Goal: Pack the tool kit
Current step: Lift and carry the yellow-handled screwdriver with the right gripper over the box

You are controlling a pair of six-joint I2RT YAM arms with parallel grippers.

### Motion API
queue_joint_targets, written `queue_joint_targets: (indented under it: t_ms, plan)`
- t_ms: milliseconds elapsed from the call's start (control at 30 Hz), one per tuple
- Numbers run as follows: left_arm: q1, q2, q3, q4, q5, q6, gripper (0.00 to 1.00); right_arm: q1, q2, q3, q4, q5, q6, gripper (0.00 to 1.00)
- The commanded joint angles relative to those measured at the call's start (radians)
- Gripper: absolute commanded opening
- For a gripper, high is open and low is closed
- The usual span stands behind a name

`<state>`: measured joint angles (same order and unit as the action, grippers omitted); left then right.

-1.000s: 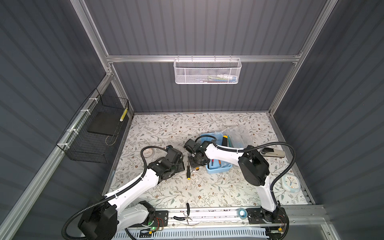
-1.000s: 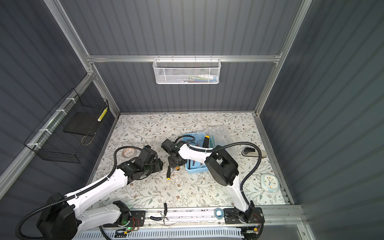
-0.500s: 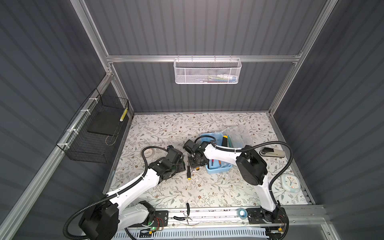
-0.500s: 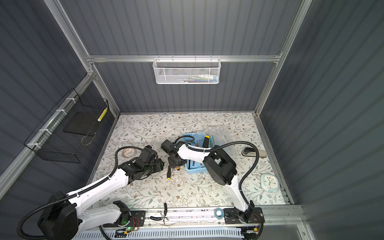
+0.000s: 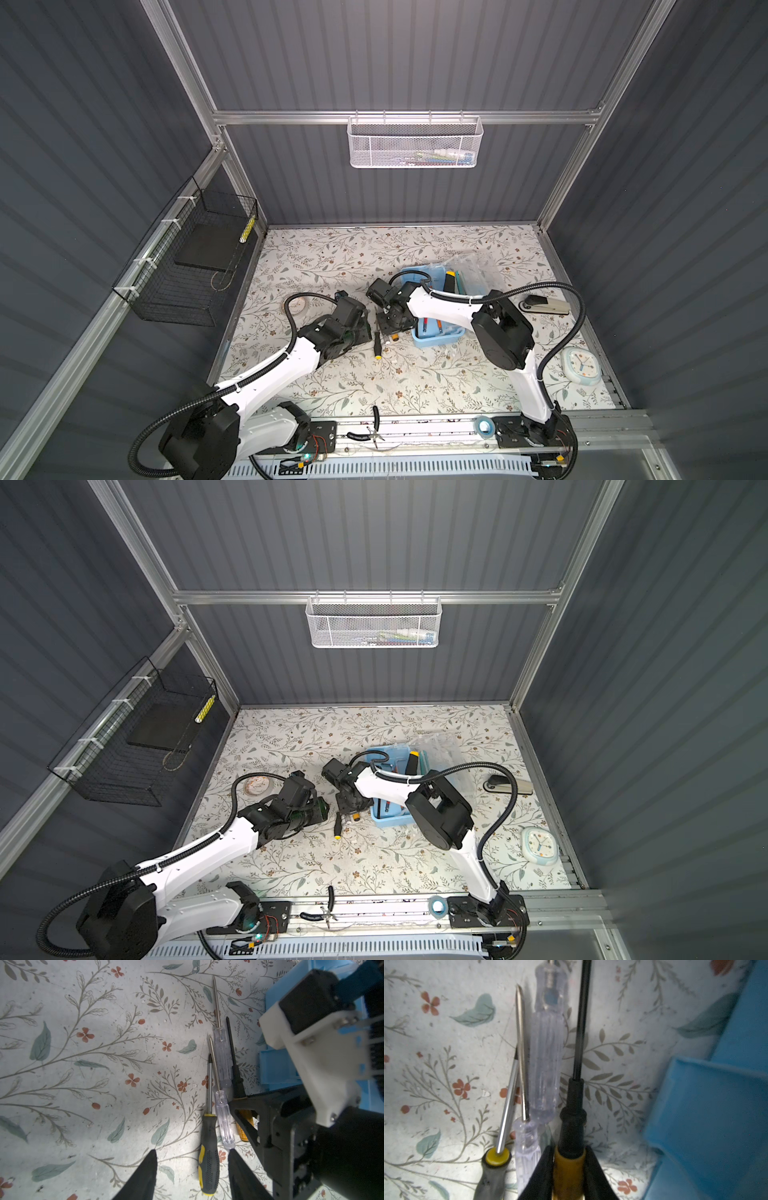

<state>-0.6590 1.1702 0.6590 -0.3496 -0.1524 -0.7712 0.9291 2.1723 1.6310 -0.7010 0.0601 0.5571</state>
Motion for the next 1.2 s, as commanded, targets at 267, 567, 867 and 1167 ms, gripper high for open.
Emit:
queue_joint_targets:
  t_ms: [267,567,867,1167]
  plan:
    - [0.003,0.023,0.028,0.011,-0.008,0.014,0.56,-0.003,-0.125,0.006,-0.036,0.013,-0.030,0.00]
    - [0.003,0.048,0.070,0.016,-0.020,0.037,0.56,-0.007,-0.336,-0.037,-0.070,0.057,-0.080,0.00]
    - [0.003,0.089,0.103,0.037,-0.014,0.056,0.56,-0.151,-0.622,-0.116,-0.178,0.154,-0.167,0.00]
    - [0.002,0.103,0.109,0.060,-0.012,0.064,0.56,-0.415,-0.812,-0.237,-0.222,0.245,-0.273,0.00]
